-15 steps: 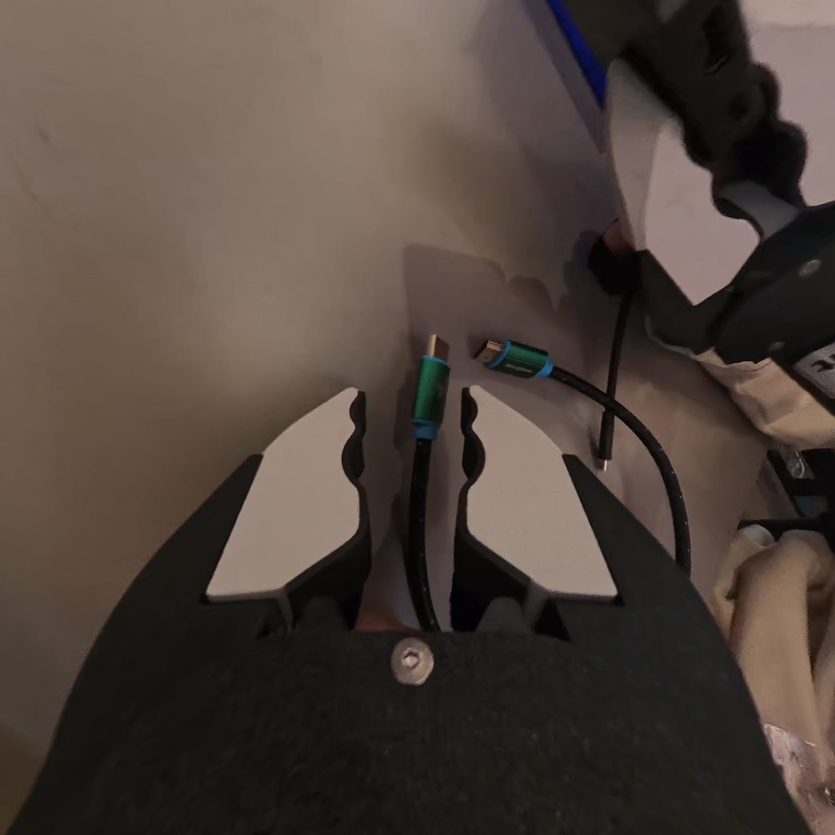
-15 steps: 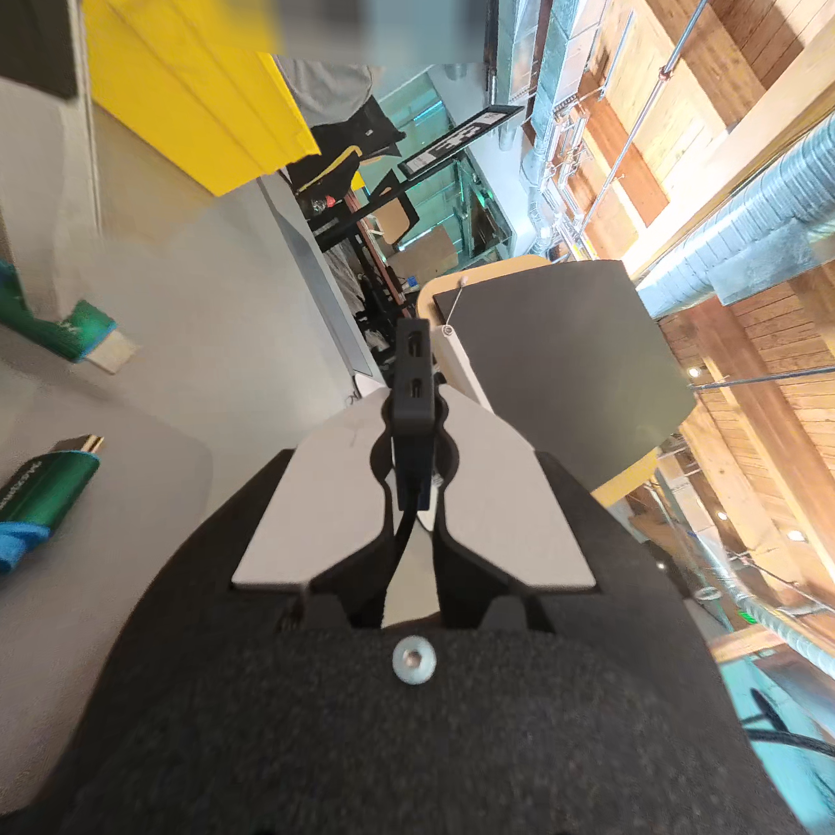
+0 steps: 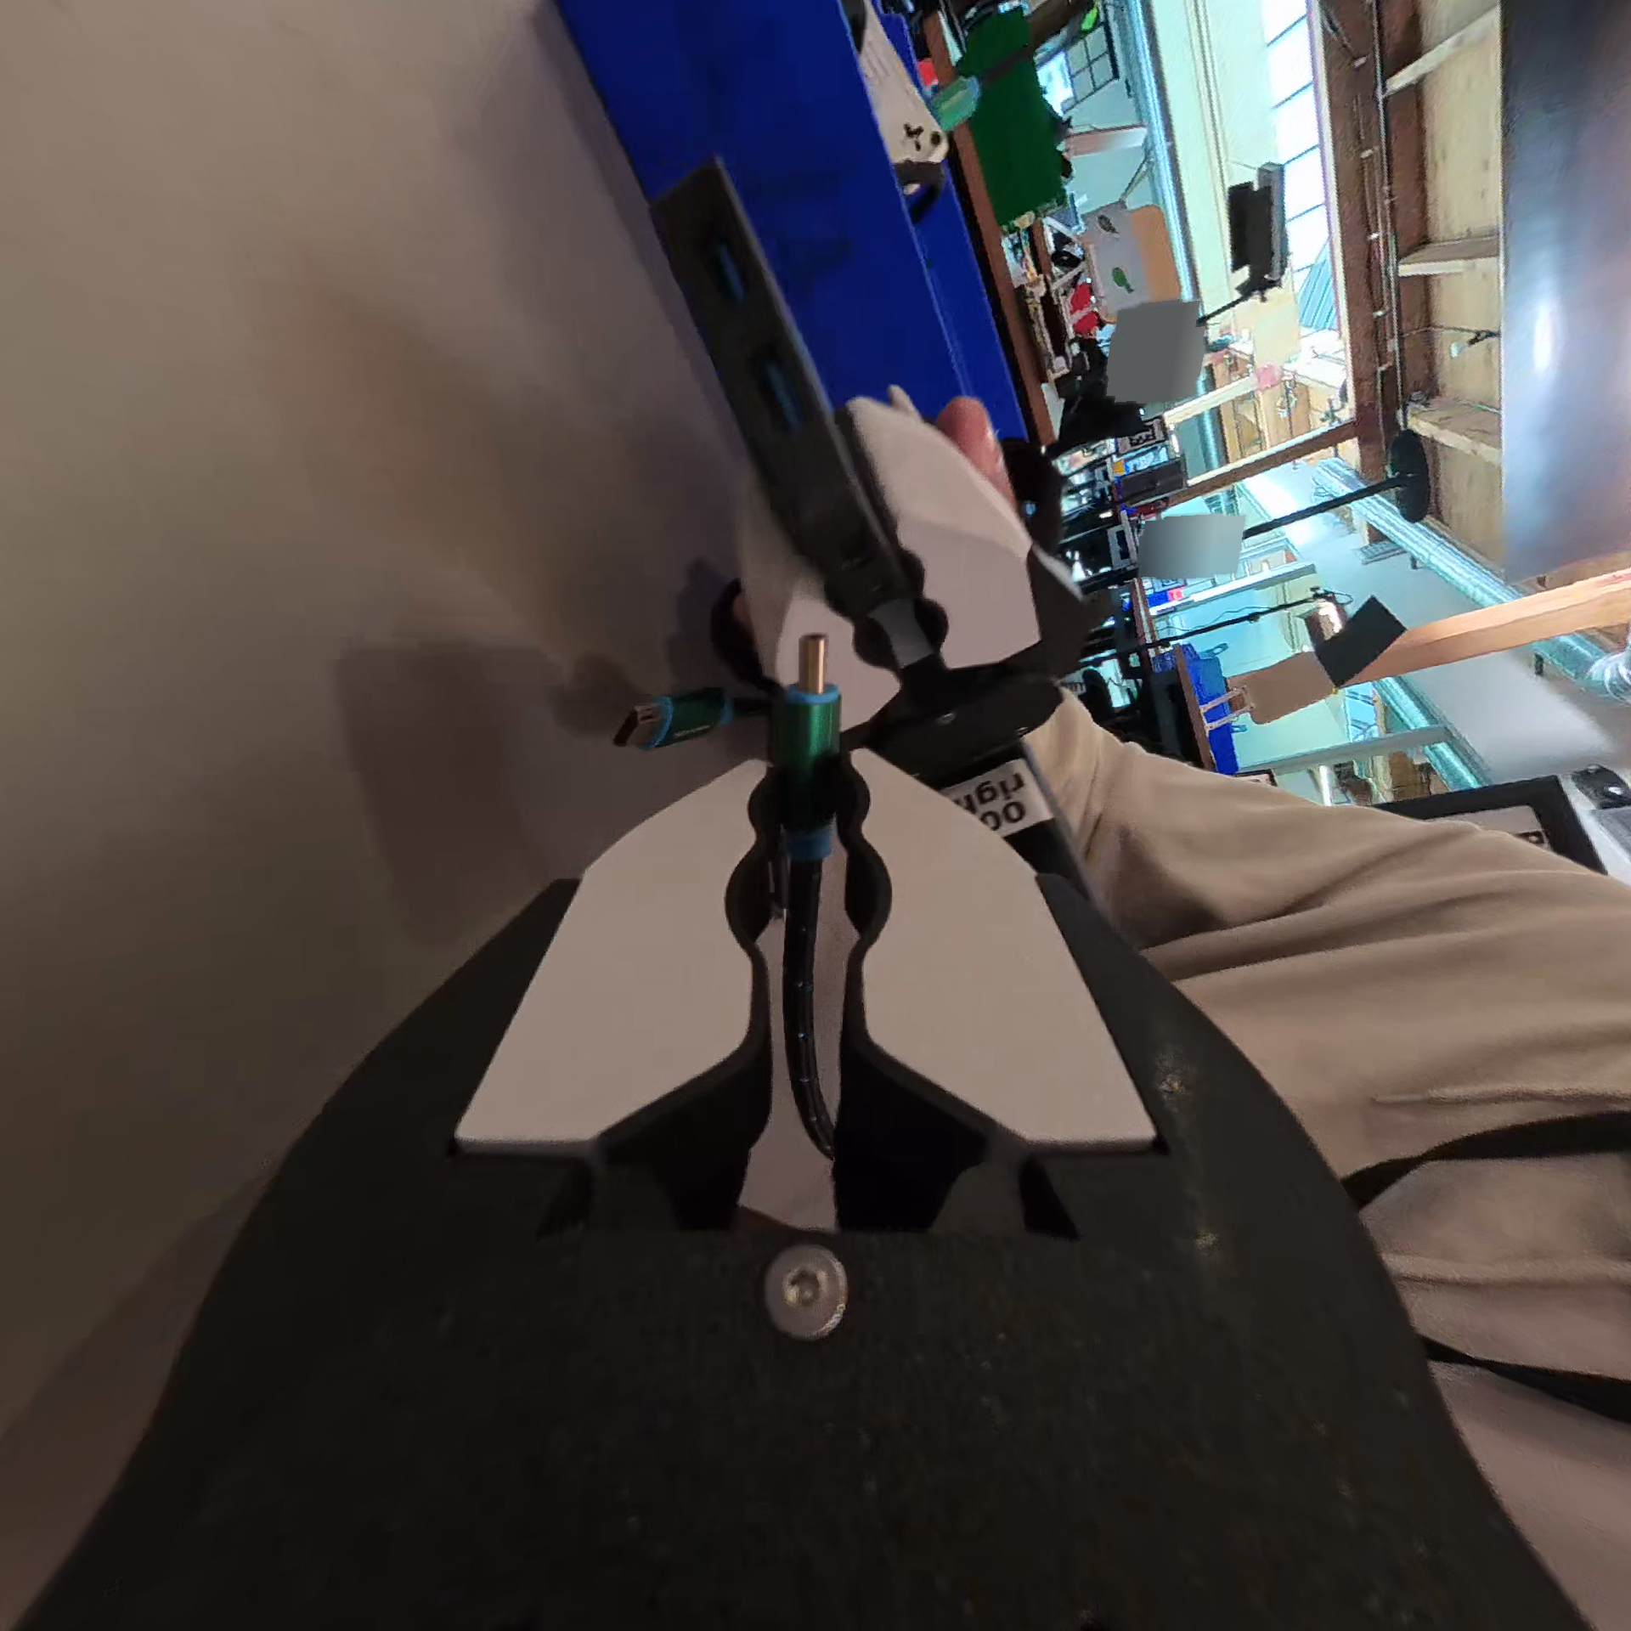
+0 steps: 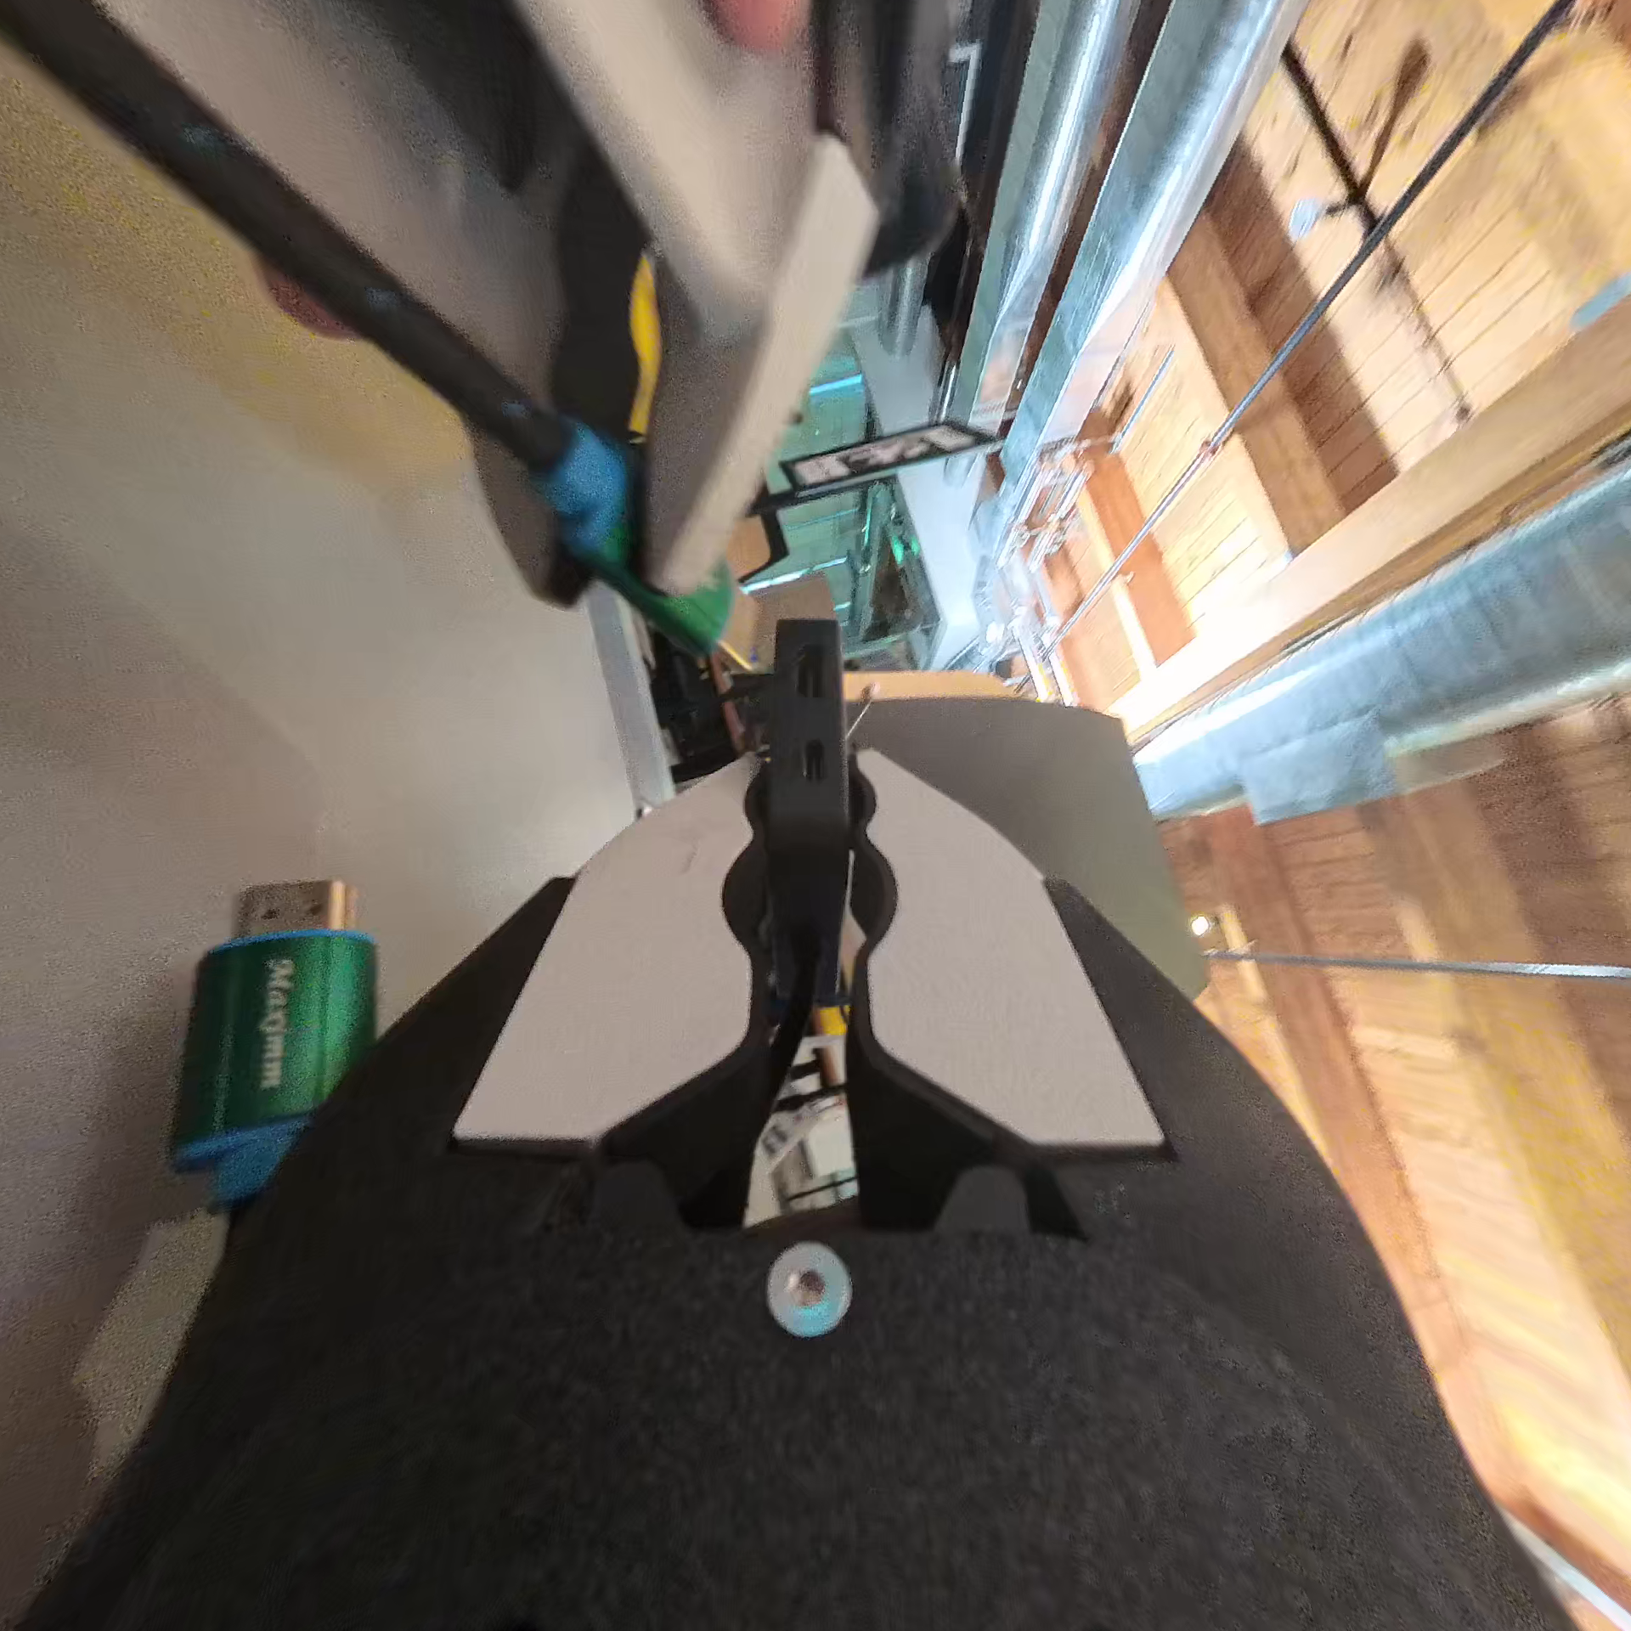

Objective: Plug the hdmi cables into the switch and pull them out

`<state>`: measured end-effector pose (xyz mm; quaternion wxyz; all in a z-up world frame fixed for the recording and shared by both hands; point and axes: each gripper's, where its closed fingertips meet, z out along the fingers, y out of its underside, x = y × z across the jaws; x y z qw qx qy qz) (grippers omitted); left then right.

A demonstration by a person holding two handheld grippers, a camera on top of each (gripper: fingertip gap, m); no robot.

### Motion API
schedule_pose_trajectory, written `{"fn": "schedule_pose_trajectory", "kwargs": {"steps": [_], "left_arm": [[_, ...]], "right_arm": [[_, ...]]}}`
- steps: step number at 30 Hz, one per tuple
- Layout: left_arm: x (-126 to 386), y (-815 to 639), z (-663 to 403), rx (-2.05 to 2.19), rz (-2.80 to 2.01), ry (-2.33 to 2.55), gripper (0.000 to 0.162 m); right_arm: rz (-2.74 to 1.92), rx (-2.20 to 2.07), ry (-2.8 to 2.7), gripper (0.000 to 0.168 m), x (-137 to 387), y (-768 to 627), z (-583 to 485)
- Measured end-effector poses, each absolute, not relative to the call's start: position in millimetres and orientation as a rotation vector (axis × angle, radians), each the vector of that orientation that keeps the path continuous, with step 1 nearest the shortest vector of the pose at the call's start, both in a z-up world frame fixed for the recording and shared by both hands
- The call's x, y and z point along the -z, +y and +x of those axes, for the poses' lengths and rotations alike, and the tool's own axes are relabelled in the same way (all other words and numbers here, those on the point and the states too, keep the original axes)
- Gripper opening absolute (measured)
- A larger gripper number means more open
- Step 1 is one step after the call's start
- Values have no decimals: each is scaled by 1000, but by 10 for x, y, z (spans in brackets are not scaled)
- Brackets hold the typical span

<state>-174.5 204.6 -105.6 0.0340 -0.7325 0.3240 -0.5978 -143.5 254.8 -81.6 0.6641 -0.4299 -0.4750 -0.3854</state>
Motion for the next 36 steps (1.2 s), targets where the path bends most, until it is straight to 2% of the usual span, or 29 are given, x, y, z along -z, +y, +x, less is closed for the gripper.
{"fn": "schedule_pose_trajectory", "kwargs": {"steps": [14,29,33,36], "left_arm": [[951,1880,-1833,2032,-2209,1090,10],[786,1376,-2134,2045,-2022,1625,11],[862,1493,-2113,1948,-2094,1562,12],[996,1723,-2060,1722,-2159,1490,13]], "right_arm": [[-684,977,-1171,14,746,2342,-1636],[-305,1022,-1162,13,467,1810,-1948],[-366,1013,-1171,13,531,1885,-1931],[-479,1029,-1190,13,628,2054,-1855]]}}
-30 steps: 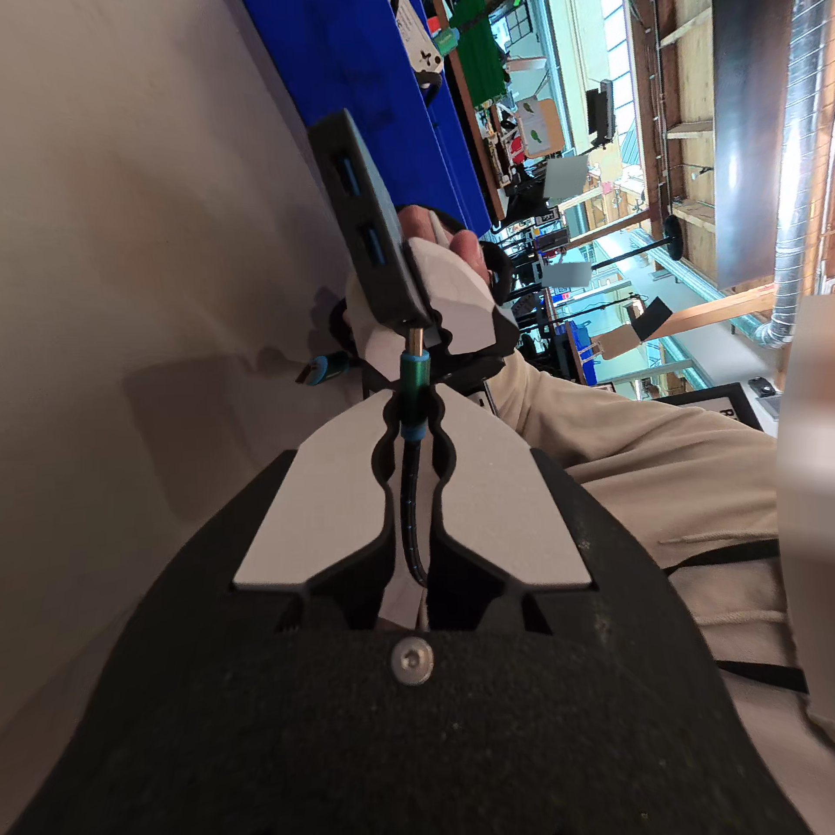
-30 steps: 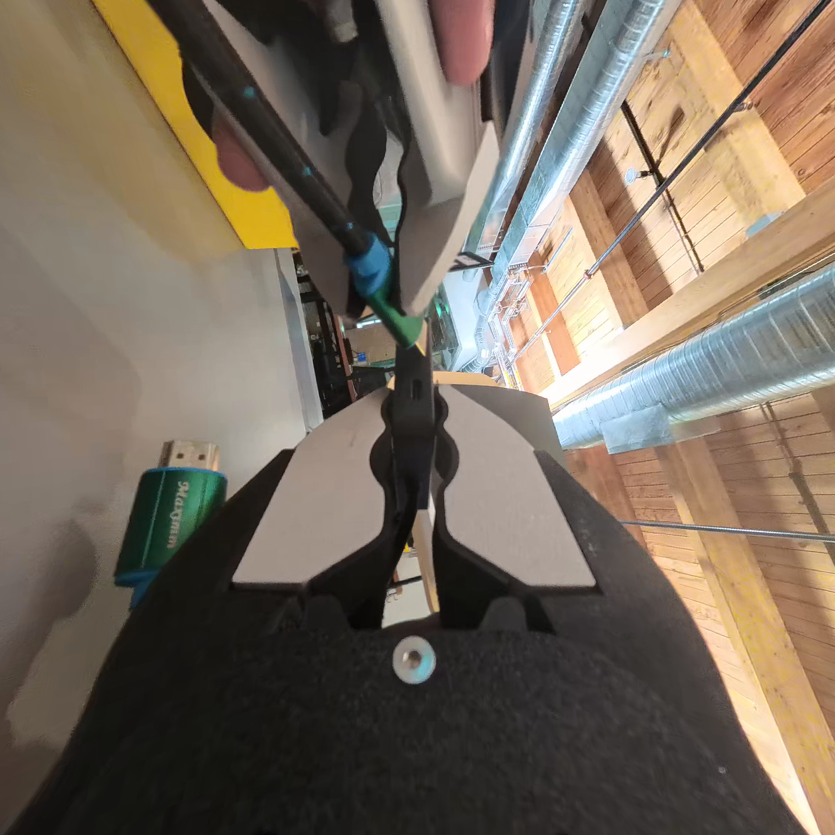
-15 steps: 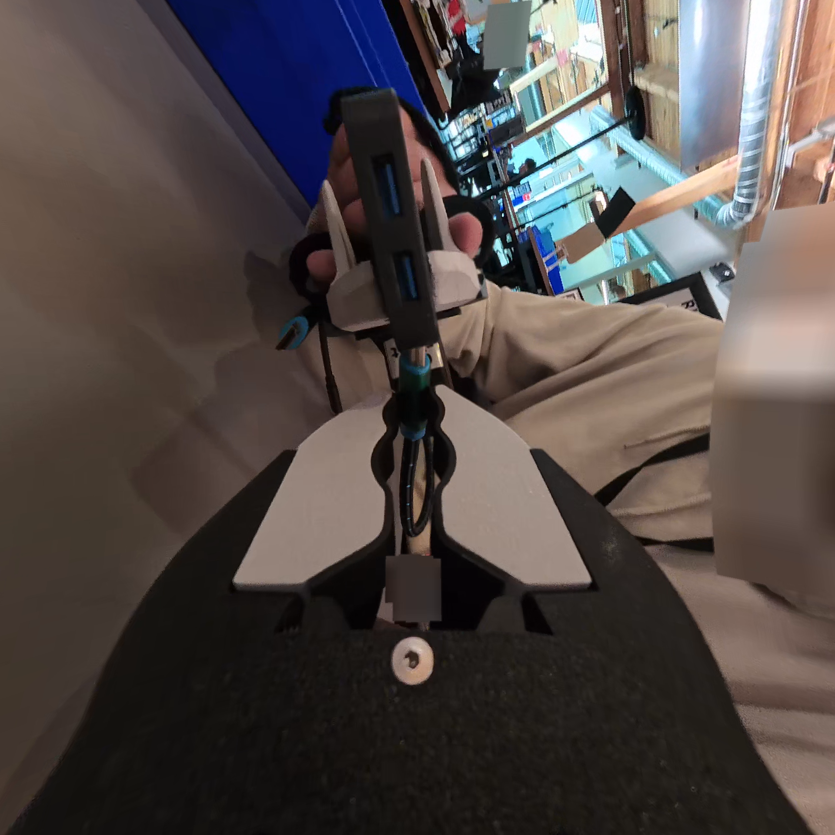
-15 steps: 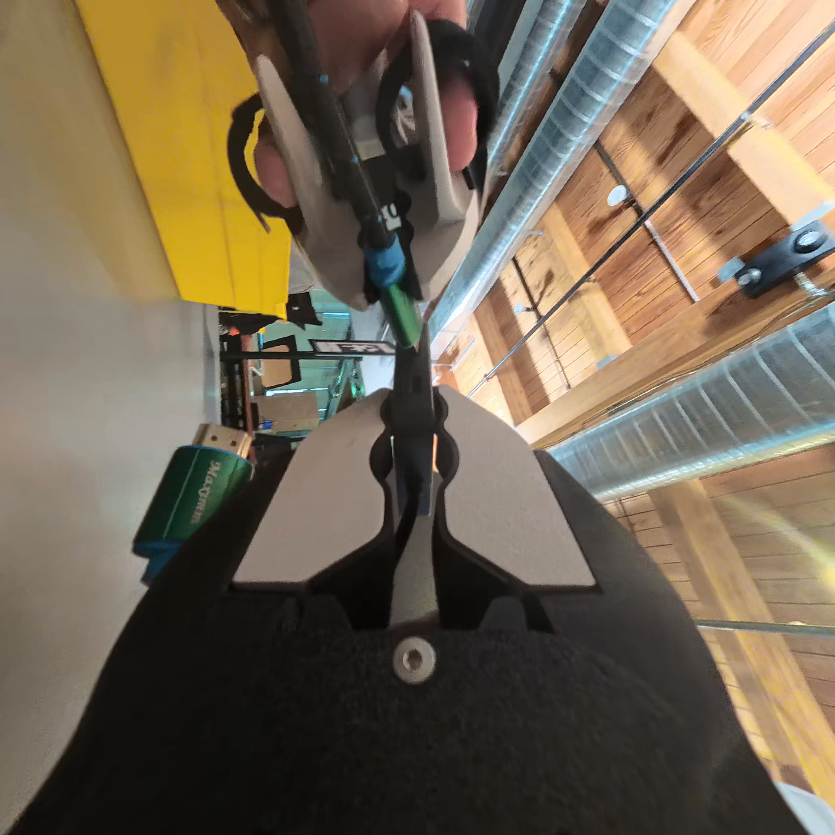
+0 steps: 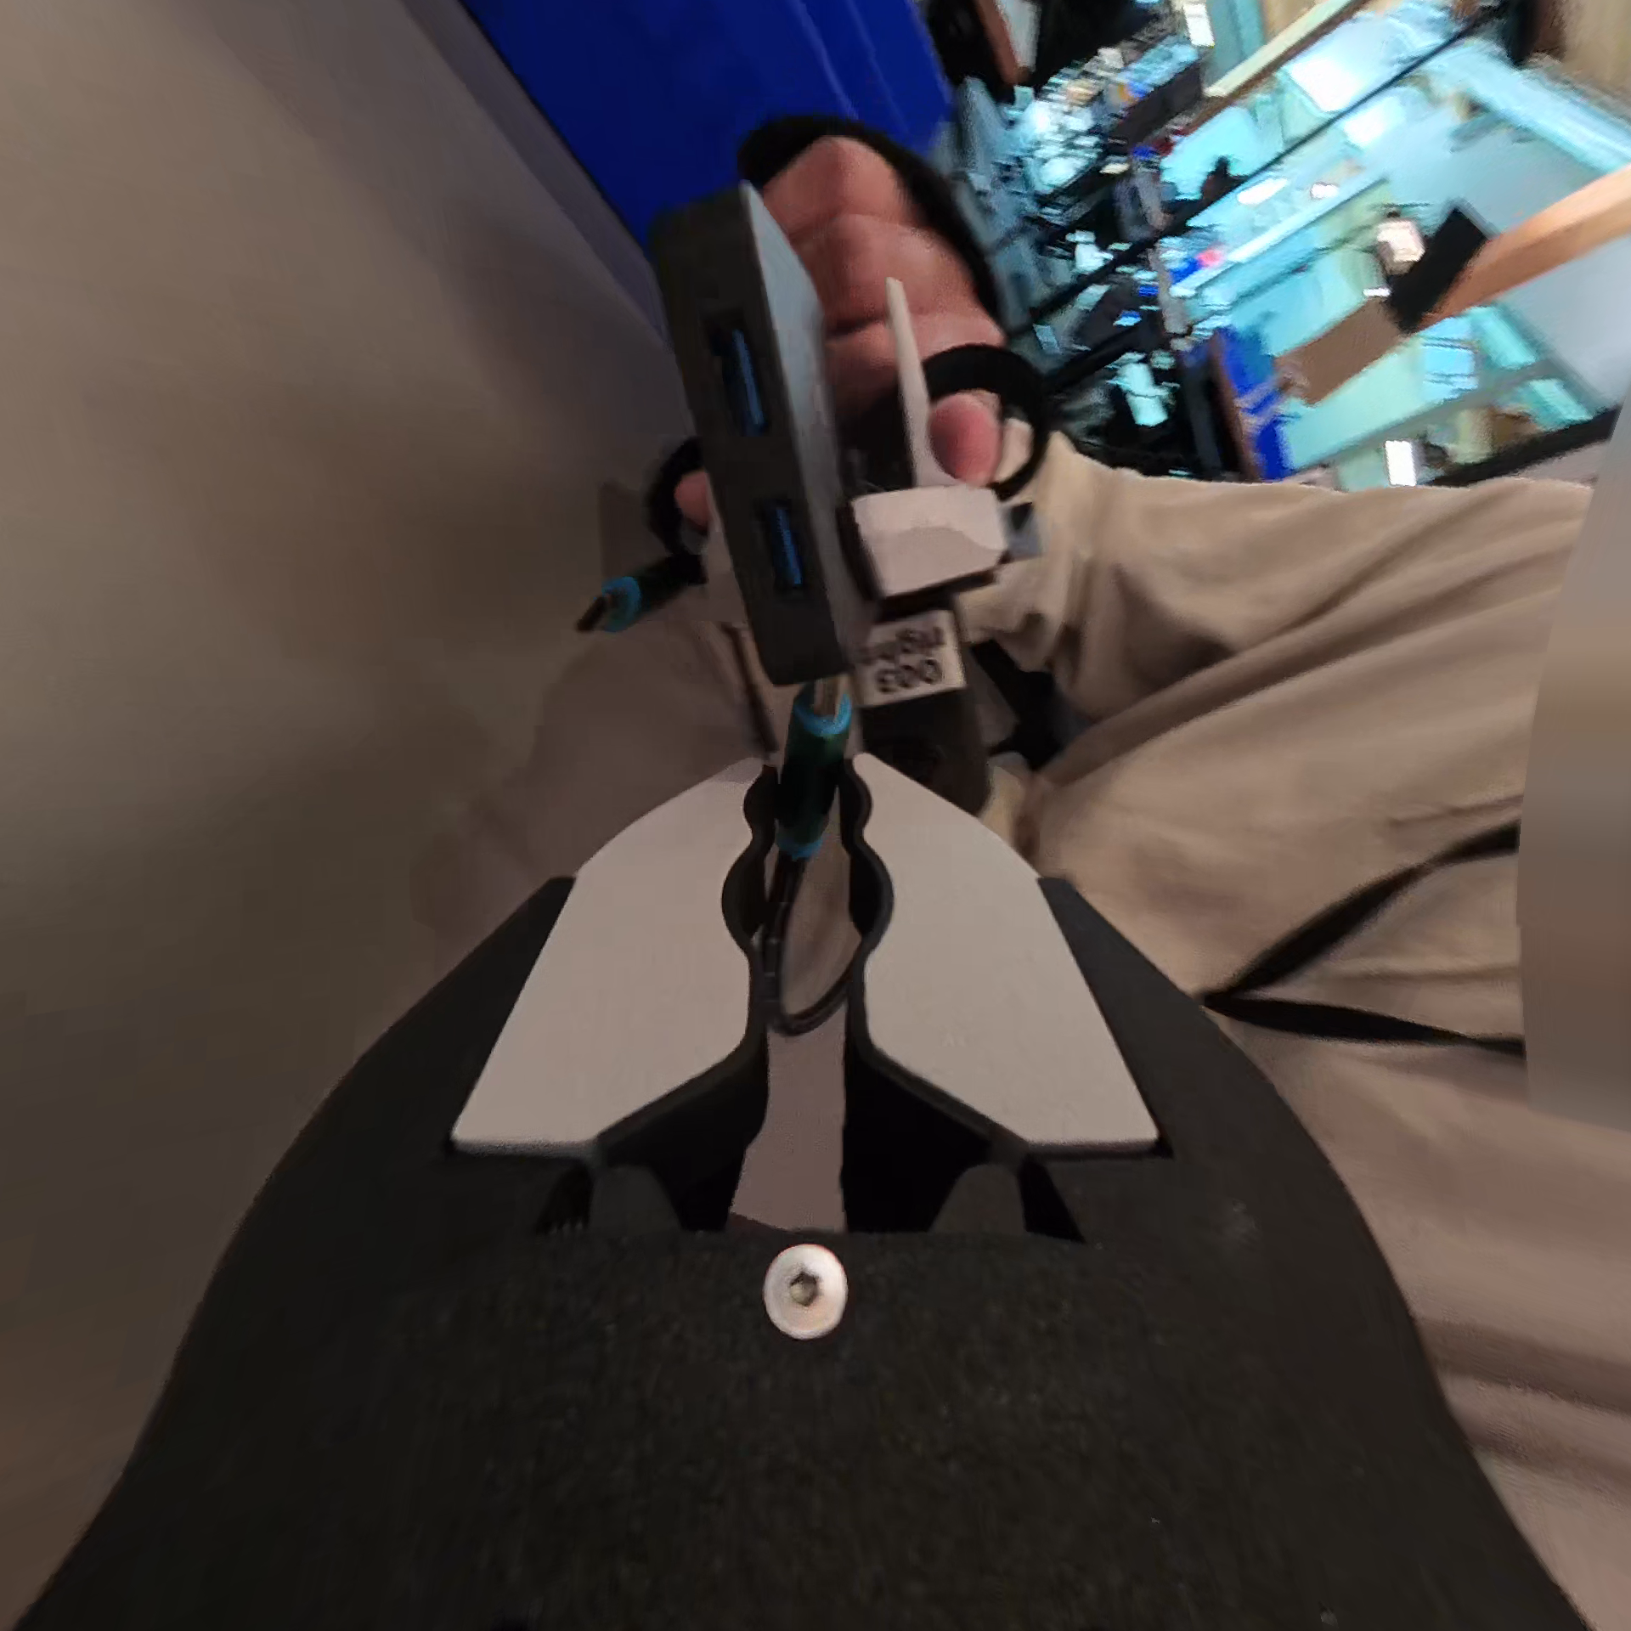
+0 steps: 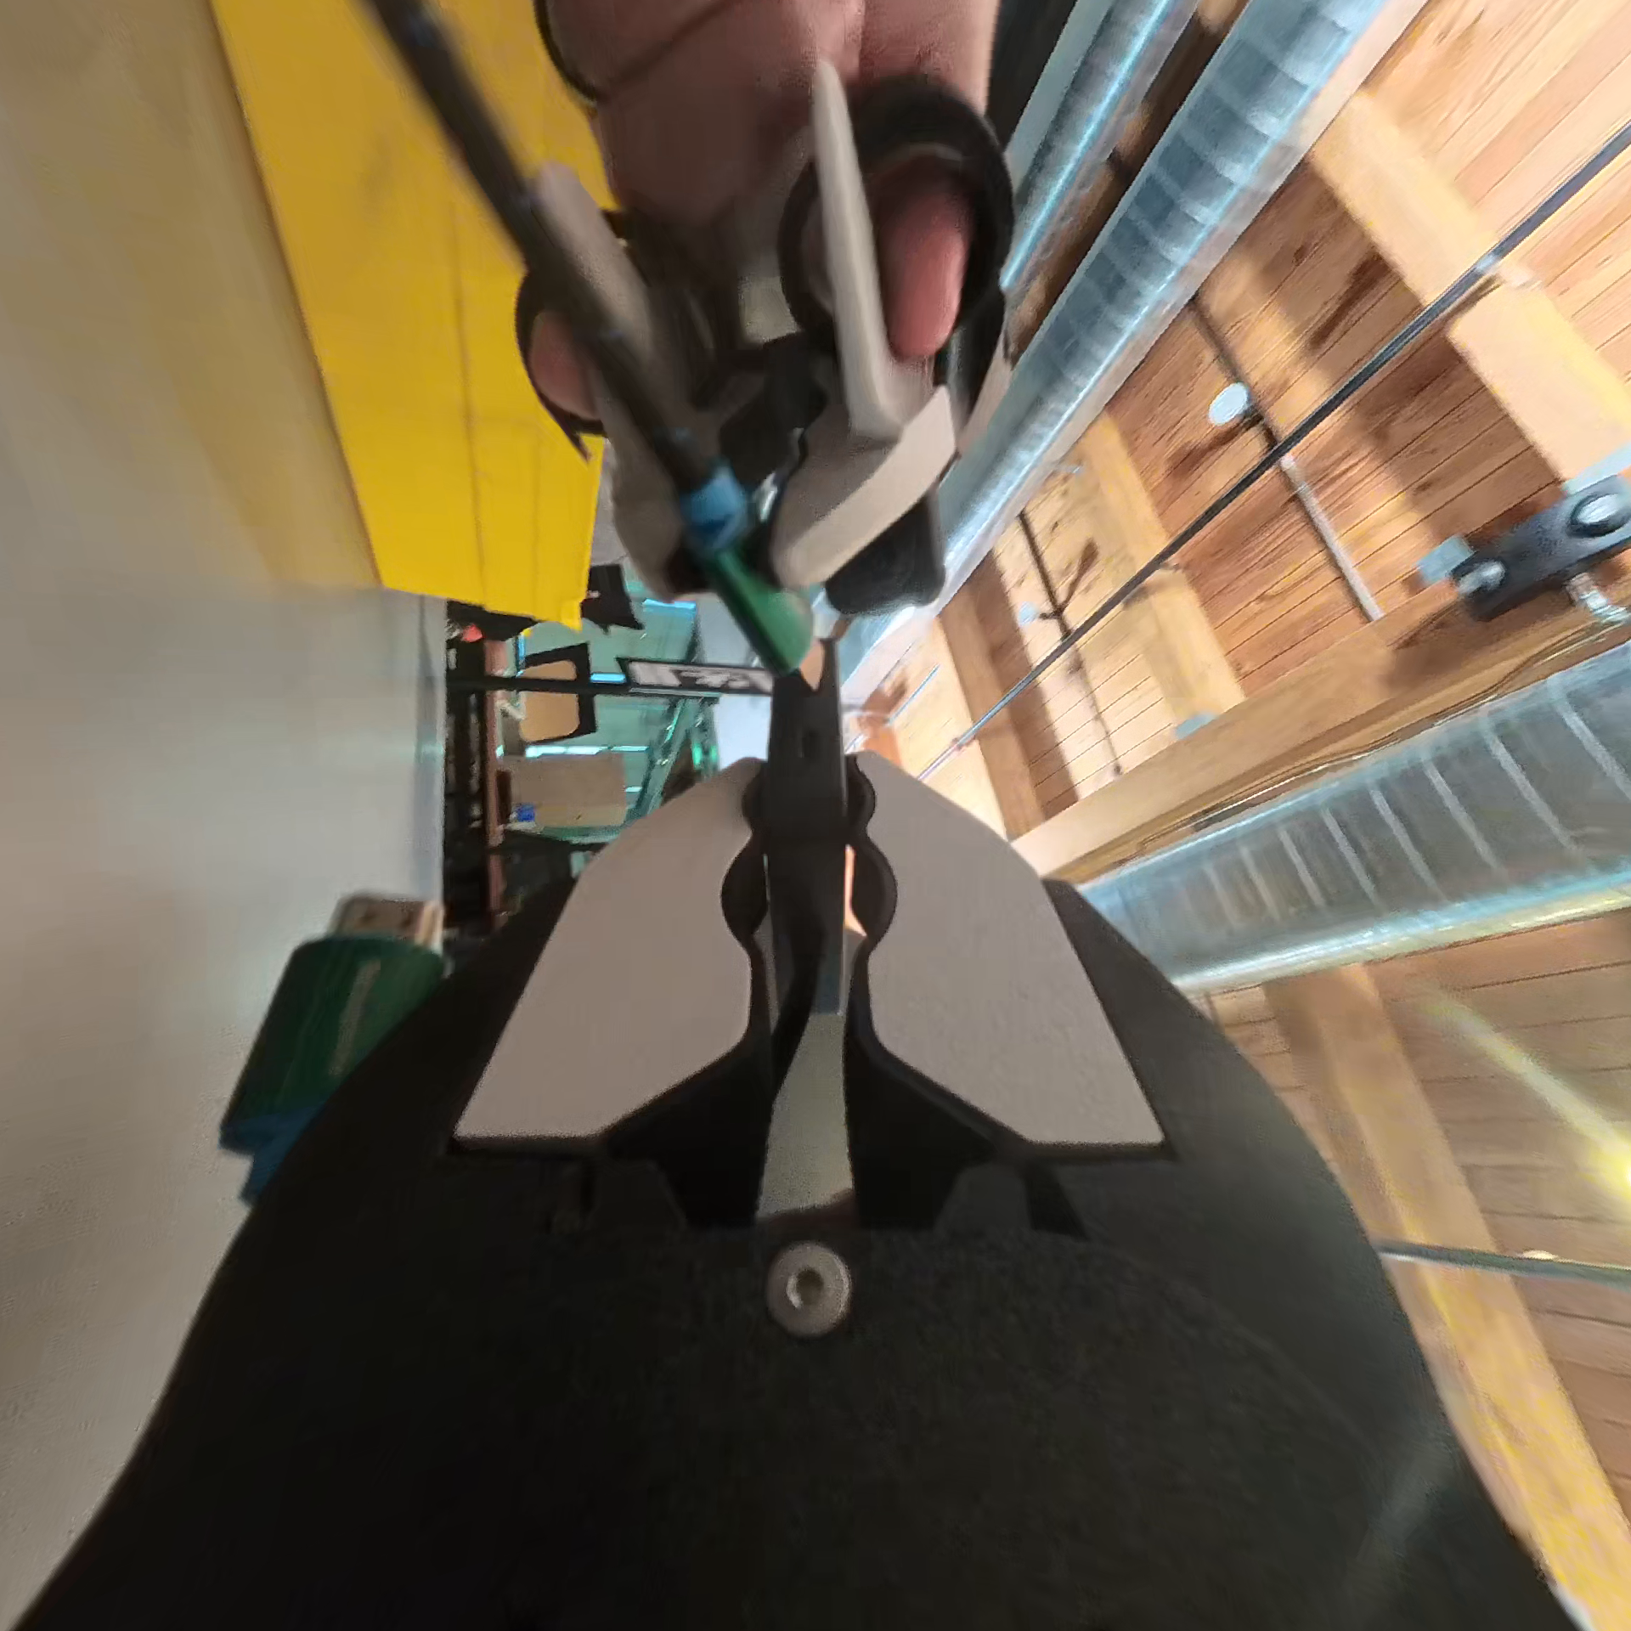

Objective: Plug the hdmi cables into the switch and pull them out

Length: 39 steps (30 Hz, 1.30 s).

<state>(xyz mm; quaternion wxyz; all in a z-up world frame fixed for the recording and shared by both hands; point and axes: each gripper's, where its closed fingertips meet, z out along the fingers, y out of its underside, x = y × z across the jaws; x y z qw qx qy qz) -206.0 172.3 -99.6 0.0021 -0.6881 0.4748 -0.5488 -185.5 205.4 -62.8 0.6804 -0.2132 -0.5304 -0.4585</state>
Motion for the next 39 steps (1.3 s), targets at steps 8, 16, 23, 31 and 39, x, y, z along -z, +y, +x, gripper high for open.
{"fn": "schedule_pose_trajectory", "kwargs": {"steps": [8,16,23,31,39], "left_arm": [[959,1755,-1988,1896,-2120,1371,13],[883,1533,-2106,2019,-2262,1477,11],[868,1579,-2247,1689,-2594,1810,11],[734,1641,-2198,1760,-2525,1894,11],[685,1617,-2138,1823,-2486,1878,11]], "right_arm": [[-502,1045,-1190,14,626,2127,-1763],[-390,1056,-1177,14,602,1986,-1871],[-337,1047,-1131,14,505,1883,-1997],[-481,1102,-1057,14,418,2053,-1802],[-487,1110,-1058,14,432,2070,-1803]]}}
